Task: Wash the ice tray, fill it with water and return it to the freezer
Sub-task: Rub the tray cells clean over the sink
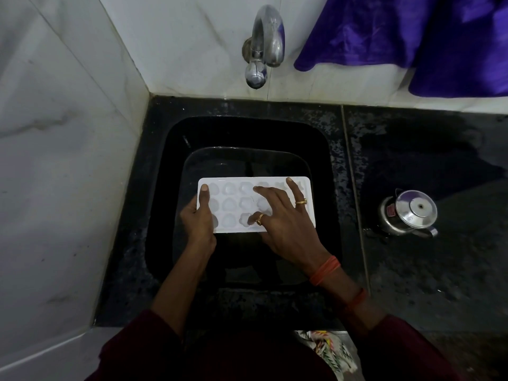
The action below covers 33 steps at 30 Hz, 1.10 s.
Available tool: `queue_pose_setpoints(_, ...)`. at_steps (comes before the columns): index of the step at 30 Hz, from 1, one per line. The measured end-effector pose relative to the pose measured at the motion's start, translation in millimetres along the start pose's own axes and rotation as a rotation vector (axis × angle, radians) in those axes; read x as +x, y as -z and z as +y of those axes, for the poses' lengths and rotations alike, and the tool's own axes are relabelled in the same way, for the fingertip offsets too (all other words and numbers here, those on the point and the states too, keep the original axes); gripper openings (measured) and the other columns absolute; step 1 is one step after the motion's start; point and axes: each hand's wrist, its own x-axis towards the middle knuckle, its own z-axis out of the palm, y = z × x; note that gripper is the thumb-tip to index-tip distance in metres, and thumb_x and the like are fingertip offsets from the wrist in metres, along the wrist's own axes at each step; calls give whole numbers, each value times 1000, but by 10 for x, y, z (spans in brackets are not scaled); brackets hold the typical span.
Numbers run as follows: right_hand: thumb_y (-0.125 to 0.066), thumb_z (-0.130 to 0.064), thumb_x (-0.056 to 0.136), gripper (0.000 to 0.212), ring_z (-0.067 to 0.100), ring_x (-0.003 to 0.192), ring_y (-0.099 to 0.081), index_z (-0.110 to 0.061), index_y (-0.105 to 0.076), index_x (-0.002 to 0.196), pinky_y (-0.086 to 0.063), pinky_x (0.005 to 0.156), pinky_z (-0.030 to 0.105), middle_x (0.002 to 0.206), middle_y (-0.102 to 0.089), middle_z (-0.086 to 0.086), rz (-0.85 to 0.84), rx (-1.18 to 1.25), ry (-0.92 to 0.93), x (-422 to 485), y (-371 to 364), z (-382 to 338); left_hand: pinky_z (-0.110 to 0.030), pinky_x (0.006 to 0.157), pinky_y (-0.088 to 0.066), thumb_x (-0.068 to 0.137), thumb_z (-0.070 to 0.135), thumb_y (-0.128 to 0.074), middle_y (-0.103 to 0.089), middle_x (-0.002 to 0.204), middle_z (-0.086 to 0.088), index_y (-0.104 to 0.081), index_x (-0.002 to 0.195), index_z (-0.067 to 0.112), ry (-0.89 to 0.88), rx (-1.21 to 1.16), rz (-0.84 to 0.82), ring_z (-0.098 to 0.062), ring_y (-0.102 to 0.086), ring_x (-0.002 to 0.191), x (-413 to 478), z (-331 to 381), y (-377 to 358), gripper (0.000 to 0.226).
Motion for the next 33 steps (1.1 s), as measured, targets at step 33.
queue_pose_setpoints(33, -62, -21, 73, 30, 32, 141, -38, -26, -72, 102, -9, 120, 60, 155, -36, 17, -111, -24, 23, 5, -9, -157, -39, 77, -62, 95, 39, -65, -74, 92, -4, -73, 99, 12, -15, 18, -17, -24, -73, 89, -77, -3, -11, 28)
